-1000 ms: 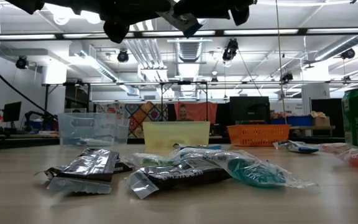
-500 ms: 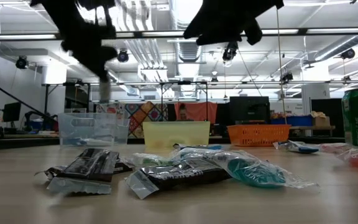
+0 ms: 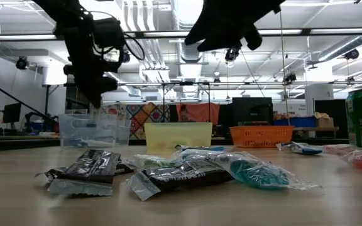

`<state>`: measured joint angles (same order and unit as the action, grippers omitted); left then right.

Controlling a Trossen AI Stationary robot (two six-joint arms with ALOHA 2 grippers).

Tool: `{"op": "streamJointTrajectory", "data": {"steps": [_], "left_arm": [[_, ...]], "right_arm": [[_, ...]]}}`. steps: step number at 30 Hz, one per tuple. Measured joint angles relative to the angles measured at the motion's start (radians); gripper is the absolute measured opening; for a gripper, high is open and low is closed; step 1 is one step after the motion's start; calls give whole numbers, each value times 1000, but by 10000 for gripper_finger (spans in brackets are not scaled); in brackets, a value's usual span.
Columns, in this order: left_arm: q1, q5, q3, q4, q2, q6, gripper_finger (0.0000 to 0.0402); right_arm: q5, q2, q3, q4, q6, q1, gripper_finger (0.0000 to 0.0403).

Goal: Sort candy
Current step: Put the white chocolate into the transparent bin

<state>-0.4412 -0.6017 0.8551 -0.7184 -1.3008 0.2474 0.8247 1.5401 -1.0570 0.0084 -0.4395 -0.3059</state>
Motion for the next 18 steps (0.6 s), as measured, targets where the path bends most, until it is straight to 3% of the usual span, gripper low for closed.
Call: {"op": "streamJointTrajectory", "data": {"steps": [5,11,18], "left_arm": [[0,14,0,6,-46,12,20],[-1,-71,0,35,-114,23,52],[-1,36,0,50,-174,32,83]], "right_arm": [[-112,-1,-43,-133,-10,107,185],[-198,-1,-69,-223,48,239,185],[-324,-9,-68,-233,85,354,185]]}}
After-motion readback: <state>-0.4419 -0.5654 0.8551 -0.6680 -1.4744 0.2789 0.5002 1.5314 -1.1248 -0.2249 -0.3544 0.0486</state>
